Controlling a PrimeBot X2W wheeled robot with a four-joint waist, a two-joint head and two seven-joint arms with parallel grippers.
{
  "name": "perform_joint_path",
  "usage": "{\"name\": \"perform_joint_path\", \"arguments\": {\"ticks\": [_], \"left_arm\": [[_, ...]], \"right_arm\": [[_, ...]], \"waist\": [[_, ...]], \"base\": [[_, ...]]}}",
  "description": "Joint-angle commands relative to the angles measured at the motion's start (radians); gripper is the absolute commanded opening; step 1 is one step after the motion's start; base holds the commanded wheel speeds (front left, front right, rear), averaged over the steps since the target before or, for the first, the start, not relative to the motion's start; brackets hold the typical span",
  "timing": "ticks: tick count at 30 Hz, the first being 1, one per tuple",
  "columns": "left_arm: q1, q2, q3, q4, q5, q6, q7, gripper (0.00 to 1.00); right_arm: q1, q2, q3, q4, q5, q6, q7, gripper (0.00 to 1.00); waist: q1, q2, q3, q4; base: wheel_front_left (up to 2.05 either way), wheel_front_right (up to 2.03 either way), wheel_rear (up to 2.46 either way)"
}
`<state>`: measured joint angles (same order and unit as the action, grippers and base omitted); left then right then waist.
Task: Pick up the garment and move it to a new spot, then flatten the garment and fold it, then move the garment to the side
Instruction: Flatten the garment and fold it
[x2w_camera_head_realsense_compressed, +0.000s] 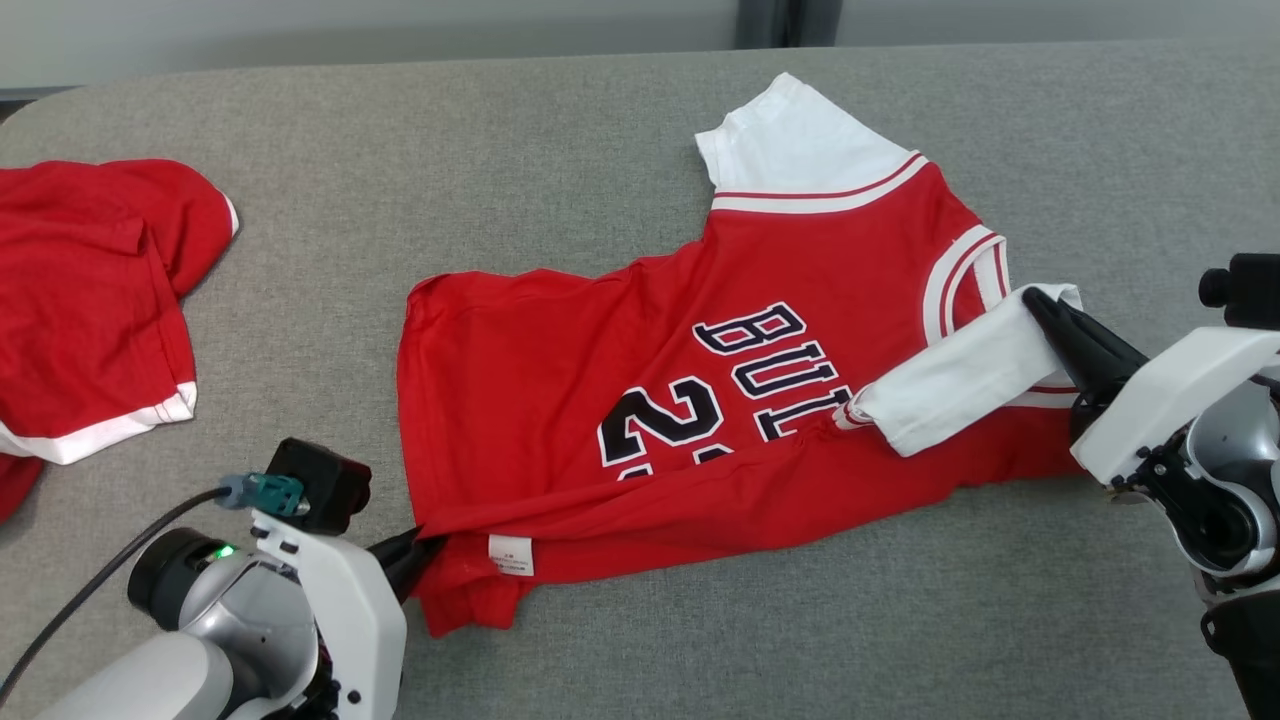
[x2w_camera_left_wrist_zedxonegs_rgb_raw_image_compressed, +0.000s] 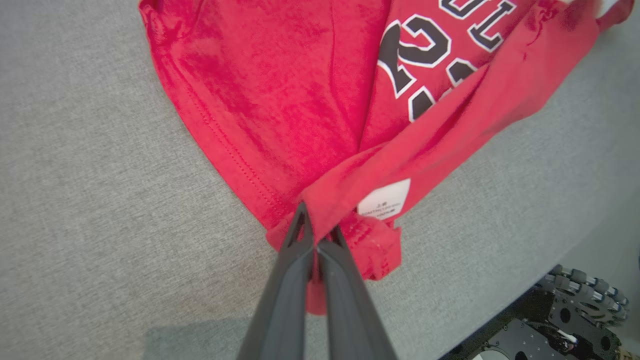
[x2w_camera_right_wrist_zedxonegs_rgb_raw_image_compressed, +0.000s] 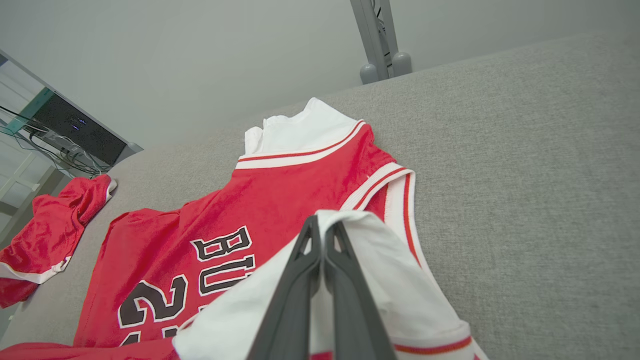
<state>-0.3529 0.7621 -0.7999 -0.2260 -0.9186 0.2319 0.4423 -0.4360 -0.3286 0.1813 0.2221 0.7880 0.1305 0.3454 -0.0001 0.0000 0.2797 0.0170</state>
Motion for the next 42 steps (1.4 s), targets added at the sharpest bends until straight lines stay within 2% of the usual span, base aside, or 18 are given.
{"name": "perform_joint_path", "arguments": {"ticks": [1, 5, 9, 10, 11, 13, 16, 19, 21, 23, 25, 27, 31, 42], "left_arm": [[-0.022, -0.009, 0.002, 0.01, -0.008, -0.013, 0.006, 0.0], [-0.069, -0.042, 0.0, 0.061, -0.042, -0.06, 0.029, 0.0], [-0.101, -0.066, -0.006, 0.128, -0.042, -0.088, 0.033, 0.02], [-0.102, -0.075, 0.0, 0.143, -0.051, -0.086, 0.024, 0.4], [-0.099, -0.078, 0.009, 0.156, -0.054, -0.082, 0.01, 1.0], [-0.07, -0.065, 0.019, 0.167, -0.061, -0.085, -0.008, 1.0], [-0.011, -0.03, 0.045, 0.141, -0.079, -0.067, -0.052, 1.0], [0.076, 0.01, 0.098, 0.073, -0.103, -0.016, -0.127, 1.0], [0.142, 0.014, 0.146, 0.008, -0.119, 0.041, -0.202, 1.0], [0.21, -0.028, 0.179, -0.06, -0.143, 0.092, -0.274, 1.0], [0.25, -0.074, 0.174, -0.099, -0.156, 0.123, -0.315, 1.0], [0.267, -0.132, 0.153, -0.094, -0.156, 0.142, -0.339, 1.0], [0.241, -0.212, 0.108, -0.032, -0.117, 0.173, -0.361, 1.0], [0.221, -0.247, 0.094, 0.073, -0.106, 0.17, -0.372, 1.0]], "right_arm": [[-0.016, -0.008, 0.005, 0.012, -0.011, 0.0, 0.005, 0.0], [-0.058, -0.004, 0.037, 0.051, -0.023, 0.0, 0.004, 0.0], [-0.092, -0.012, 0.063, 0.089, -0.051, 0.0, -0.029, 0.0], [-0.1, -0.013, 0.066, 0.096, -0.058, 0.0, -0.045, 0.32], [-0.103, -0.013, 0.071, 0.1, -0.063, 0.0, -0.058, 1.0], [-0.105, -0.024, 0.076, 0.093, -0.068, 0.0, -0.082, 1.0], [-0.068, -0.064, 0.075, 0.049, -0.054, 0.0, -0.093, 1.0], [-0.004, -0.126, 0.053, -0.034, -0.038, 0.0, -0.081, 1.0], [0.053, -0.171, 0.031, -0.099, -0.054, 0.0, -0.066, 1.0], [0.122, -0.202, 0.019, -0.15, -0.076, 0.0, -0.039, 1.0], [0.182, -0.219, 0.006, -0.19, -0.091, 0.0, -0.011, 1.0], [0.221, -0.22, -0.01, -0.211, -0.112, 0.0, 0.007, 1.0], [0.261, -0.216, -0.005, -0.22, -0.196, 0.0, 0.026, 1.0], [0.231, -0.176, -0.006, -0.179, -0.276, 0.0, 0.05, 1.0]], "waist": [[0.0001, 0.0, 0.006, 0.005], [0.0001, 0.0, 0.021, 0.006], [0.0001, 0.0, 0.034, 0.003], [0.0001, 0.0, 0.035, 0.002], [0.0001, 0.0, 0.033, 0.0], [0.0001, 0.0, 0.024, -0.005], [0.0001, 0.0, 0.001, -0.007], [0.0001, 0.0, -0.013, -0.01], [0.0001, 0.0, -0.014, -0.012], [0.0001, 0.0, -0.005, -0.014], [0.0001, 0.0, 0.009, -0.013], [0.0001, 0.0, 0.023, -0.012], [0.0001, 0.0, 0.044, -0.008], [0.0001, 0.0, 0.068, 0.006]], "base": [[0.0, 0.0, 0.0], [0.0, 0.0, 0.0], [0.0, 0.0, 0.0], [0.0, 0.0, 0.0], [0.0, 0.0, 0.0], [0.0, 0.0, 0.0], [0.0, 0.0, 0.0], [0.0, 0.0, 0.0], [0.0, 0.0, 0.0], [0.0, 0.0, 0.0], [0.0, 0.0, 0.0], [0.0, 0.0, 0.0], [0.0, 0.0, 0.0], [0.0, 0.0, 0.0]]}}
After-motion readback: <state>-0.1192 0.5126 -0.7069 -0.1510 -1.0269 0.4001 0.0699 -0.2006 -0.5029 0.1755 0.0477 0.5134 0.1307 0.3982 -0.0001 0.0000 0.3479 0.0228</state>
